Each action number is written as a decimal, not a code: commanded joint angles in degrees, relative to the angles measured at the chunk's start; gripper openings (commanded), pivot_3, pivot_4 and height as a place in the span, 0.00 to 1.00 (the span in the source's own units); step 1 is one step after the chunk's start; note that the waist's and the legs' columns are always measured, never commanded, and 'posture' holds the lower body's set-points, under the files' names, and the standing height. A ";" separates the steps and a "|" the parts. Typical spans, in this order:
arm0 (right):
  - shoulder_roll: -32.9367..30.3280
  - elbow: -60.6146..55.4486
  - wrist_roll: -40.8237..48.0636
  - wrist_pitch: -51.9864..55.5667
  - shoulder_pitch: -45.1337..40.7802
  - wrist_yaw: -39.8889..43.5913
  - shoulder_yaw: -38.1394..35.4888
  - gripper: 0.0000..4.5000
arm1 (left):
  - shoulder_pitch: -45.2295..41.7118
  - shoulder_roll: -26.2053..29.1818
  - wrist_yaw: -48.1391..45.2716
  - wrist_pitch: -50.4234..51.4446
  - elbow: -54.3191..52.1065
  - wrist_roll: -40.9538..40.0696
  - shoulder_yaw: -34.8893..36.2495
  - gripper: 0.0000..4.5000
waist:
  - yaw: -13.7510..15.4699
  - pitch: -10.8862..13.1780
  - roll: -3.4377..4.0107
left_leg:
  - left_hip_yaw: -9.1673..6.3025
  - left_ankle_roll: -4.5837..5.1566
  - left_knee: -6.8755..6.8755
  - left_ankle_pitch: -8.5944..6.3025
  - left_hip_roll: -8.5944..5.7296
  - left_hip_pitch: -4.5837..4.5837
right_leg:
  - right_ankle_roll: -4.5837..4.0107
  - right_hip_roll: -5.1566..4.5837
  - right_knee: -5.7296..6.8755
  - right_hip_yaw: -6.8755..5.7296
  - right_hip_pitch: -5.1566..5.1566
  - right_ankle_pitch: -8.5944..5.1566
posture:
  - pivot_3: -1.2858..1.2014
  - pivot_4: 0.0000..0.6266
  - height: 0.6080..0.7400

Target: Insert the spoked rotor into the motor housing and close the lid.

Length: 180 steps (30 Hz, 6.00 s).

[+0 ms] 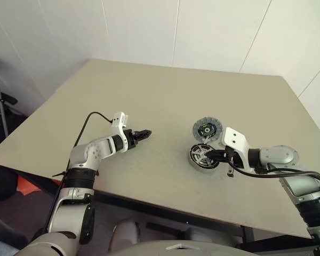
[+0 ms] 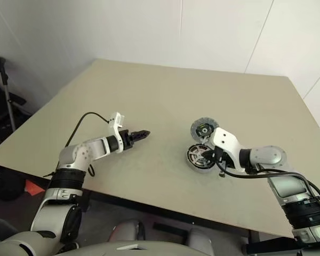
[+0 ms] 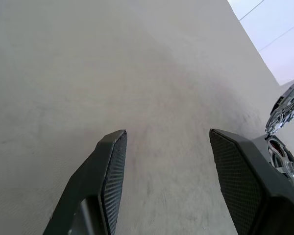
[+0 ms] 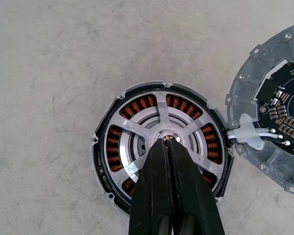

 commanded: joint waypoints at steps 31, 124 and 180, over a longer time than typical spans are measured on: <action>-0.47 -4.14 -1.98 5.16 -2.56 -0.92 1.30 0.01 | -1.29 0.04 -0.02 -0.85 -0.76 -0.01 0.50 0.63 | -1.03 -0.01 -0.03 | -0.03 -0.18 -0.03 -0.05 0.06 -0.38 | -0.15 0.00 0.35 -0.07 -0.55 -0.07 | 0.52 0.00 1.00; -13.08 0.10 -11.75 -30.34 -21.98 30.16 15.82 0.40 | -1.69 -1.12 1.20 -3.58 -2.46 0.23 1.45 0.63 | -0.88 -0.02 0.10 | -0.03 0.28 0.34 -0.07 0.10 -1.84 | -0.69 0.00 0.76 -0.15 -1.72 0.17 | 0.52 0.00 1.00; -1.00 -10.45 5.81 45.36 -30.99 18.25 8.21 0.00 | 3.04 -4.23 4.19 -2.99 -5.75 -0.20 2.30 0.63 | -1.05 0.12 0.16 | -0.07 0.25 0.91 -0.10 0.16 -1.90 | -0.79 0.04 1.39 0.05 -1.92 0.17 | 0.52 0.00 1.00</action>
